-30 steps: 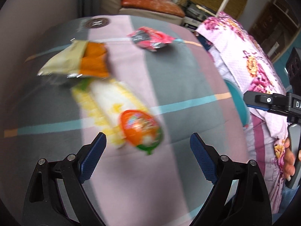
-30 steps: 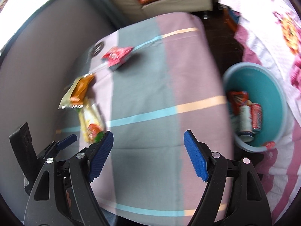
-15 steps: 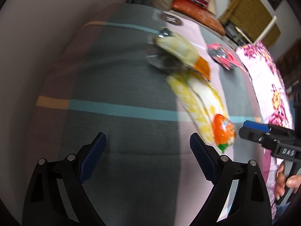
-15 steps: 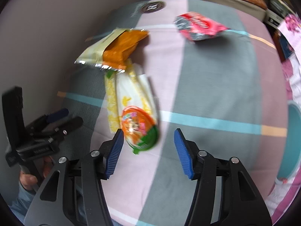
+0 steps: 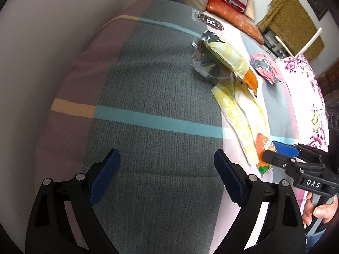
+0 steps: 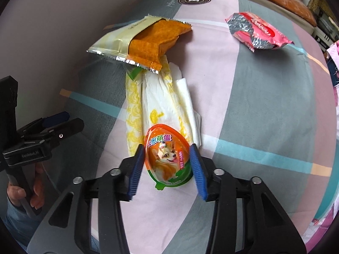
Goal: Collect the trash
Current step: 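Move both tools back to the table and grasp the orange candy egg with the right tool, then grasp the yellow-patterned wrapper with the left tool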
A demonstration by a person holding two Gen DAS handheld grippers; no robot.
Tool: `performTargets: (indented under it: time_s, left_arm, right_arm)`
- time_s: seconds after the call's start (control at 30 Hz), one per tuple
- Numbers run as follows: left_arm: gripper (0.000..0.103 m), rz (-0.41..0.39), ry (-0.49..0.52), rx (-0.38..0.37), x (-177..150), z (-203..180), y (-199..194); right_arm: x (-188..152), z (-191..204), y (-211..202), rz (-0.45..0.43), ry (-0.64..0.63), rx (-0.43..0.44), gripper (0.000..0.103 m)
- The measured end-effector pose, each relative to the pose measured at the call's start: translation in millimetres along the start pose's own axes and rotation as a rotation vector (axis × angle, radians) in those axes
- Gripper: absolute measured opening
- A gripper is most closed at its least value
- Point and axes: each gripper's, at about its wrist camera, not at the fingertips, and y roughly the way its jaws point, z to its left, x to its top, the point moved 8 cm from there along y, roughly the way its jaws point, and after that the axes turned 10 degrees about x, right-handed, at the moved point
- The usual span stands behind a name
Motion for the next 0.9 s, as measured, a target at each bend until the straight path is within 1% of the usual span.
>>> performTargets:
  time_s: [0.1,0.13,0.17,0.3,0.37,0.47,0.57,0.63,0.67,0.7,0.73,0.8,0.83,0.87,0.9]
  left_arm:
    - [0.091,0.002,-0.002,0.006,0,0,0]
    - [0.091,0.004,-0.005,0.006,0,-1,0]
    - [0.091,0.005,-0.008,0.004,0,-2,0]
    - [0.091,0.012,0.003,-0.019,6,-22,5]
    - [0.091,0.009,0.022,-0.032,9,-38,6]
    - [0.091,-0.003,0.074,-0.048,14,-68,8]
    - [0.091,-0.012,0.136,-0.042,14,-99,13]
    - [0.089,-0.012,0.16,-0.04,12,-111,17]
    - [0.084,-0.016,0.172,-0.029,11,-115,18]
    - [0.081,-0.021,0.187,-0.011,9,-119,20]
    - [0.076,-0.038,0.202,0.014,9,-122,20]
    - [0.049,-0.063,0.231,0.058,9,-125,20]
    - [0.042,-0.068,0.239,0.063,8,-126,20]
    - [0.029,-0.072,0.241,0.067,9,-127,20]
    - [0.021,-0.076,0.241,0.072,9,-127,20]
  right_arm:
    - [-2,1,2,-0.002,-0.023,-0.008,0.046]
    - [-3,1,2,-0.001,-0.03,-0.013,0.042]
    - [-5,1,2,0.0,-0.033,-0.012,0.042]
    - [-9,-8,-7,-0.022,-0.001,0.012,0.042]
    - [-11,-18,-15,-0.039,0.027,0.018,0.042]
    - [-16,-42,-32,-0.076,0.101,0.019,0.042]
    - [-20,-57,-46,-0.109,0.145,0.025,0.042]
    - [-21,-65,-53,-0.122,0.163,0.028,0.042]
    - [-22,-68,-56,-0.129,0.171,0.031,0.042]
    - [-23,-72,-60,-0.14,0.181,0.033,0.042]
    - [-24,-75,-63,-0.149,0.188,0.035,0.042]
    - [-24,-80,-68,-0.16,0.197,0.041,0.042]
    - [-24,-86,-73,-0.165,0.203,0.045,0.042]
    - [-25,-88,-74,-0.17,0.21,0.049,0.042]
    - [-25,-89,-75,-0.172,0.214,0.051,0.042]
